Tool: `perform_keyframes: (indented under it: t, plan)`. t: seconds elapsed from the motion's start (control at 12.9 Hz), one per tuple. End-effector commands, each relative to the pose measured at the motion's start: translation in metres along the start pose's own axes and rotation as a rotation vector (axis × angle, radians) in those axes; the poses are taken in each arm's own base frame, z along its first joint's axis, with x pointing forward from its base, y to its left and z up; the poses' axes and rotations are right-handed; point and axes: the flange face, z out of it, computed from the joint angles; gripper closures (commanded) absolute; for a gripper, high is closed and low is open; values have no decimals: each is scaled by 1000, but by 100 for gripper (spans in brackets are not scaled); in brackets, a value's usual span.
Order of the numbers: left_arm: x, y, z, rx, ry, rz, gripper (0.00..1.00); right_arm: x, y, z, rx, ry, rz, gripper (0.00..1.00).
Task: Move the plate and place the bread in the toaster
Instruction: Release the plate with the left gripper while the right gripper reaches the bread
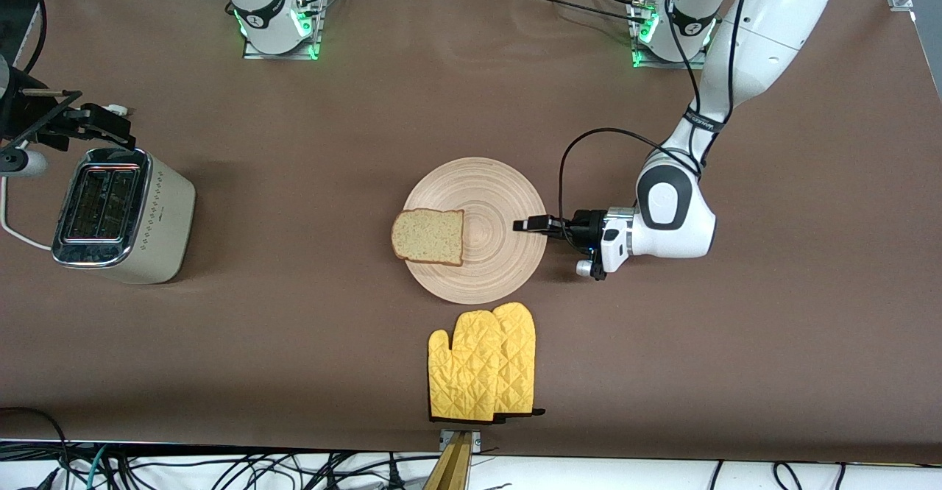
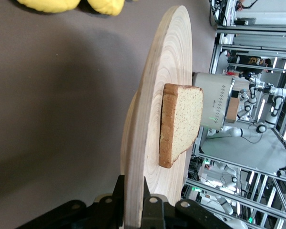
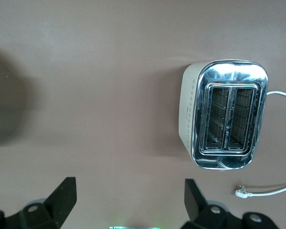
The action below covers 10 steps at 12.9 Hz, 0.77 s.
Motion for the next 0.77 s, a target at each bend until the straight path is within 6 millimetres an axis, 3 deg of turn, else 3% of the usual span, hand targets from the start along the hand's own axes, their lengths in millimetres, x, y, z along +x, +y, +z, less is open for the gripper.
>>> perform_keyframes:
  t: [0.0,0.39,0.54,0.7]
  plan:
    - [-3,5,25,-22,32,17,100,-1,1,-2,7,5,-6,0]
    - [-5,-16,42,10,38,52,100,-2,3,-4,5,8,11,0]
    - [-10,-18,54,-1,37,49,100,-1,2,-4,20,15,18,0]
    - [-9,-21,55,10,48,47,100,0,-2,-4,45,20,9,0]
